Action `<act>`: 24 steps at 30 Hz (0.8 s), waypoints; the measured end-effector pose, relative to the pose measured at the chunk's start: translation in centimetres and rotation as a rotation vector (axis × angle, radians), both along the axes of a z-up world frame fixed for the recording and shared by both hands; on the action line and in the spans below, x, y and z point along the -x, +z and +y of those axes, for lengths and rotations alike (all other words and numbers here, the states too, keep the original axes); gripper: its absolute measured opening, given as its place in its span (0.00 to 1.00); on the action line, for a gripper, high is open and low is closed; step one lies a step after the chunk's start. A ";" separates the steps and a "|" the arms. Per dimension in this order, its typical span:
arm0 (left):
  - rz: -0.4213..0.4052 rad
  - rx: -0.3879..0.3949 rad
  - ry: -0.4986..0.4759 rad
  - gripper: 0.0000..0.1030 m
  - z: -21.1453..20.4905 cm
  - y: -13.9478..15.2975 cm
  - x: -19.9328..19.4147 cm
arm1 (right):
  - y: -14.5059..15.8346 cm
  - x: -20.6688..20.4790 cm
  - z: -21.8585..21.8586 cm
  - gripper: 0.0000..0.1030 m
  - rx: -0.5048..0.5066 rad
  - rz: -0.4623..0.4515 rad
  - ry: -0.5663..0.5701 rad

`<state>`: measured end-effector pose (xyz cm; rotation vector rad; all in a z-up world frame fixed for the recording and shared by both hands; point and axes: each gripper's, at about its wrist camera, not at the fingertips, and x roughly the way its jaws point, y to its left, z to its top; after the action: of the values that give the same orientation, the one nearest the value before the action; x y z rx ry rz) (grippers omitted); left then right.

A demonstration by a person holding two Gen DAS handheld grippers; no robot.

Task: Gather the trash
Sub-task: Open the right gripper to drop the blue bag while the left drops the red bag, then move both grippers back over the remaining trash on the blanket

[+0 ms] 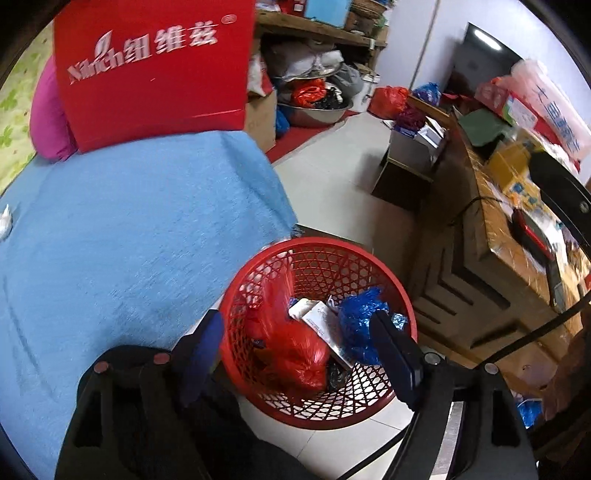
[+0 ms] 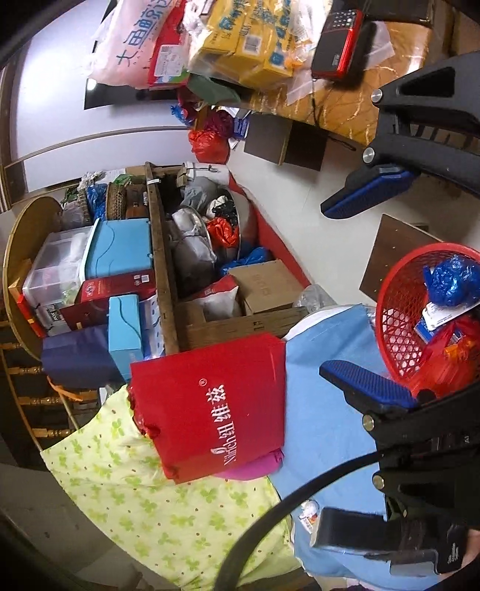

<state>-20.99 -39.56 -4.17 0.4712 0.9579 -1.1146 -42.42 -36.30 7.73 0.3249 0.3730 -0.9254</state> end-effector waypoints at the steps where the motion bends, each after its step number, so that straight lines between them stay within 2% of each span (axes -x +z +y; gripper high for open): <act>1: 0.008 0.011 0.014 0.79 0.4 0.3 -0.6 | 0.0 -0.1 0.1 0.79 0.001 -0.001 0.005; 6: -0.020 0.068 0.122 0.79 4.0 2.4 -4.2 | 0.3 -2.0 0.8 0.79 -0.007 0.000 0.052; 11: -0.058 0.084 0.253 0.79 8.8 3.2 -8.1 | 0.1 -4.5 2.1 0.79 -0.020 0.021 0.121; 17: -0.120 0.071 0.397 0.79 15.7 2.7 -12.4 | -0.2 -9.1 4.3 0.79 -0.021 0.084 0.233; 24: -0.152 0.048 0.577 0.79 23.5 1.3 -19.1 | -0.3 -17.0 8.2 0.79 -0.022 0.145 0.430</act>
<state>-1.85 -16.08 -2.85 0.2122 0.8555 -0.5695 -25.47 -28.10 7.43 0.1866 0.5622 -0.5236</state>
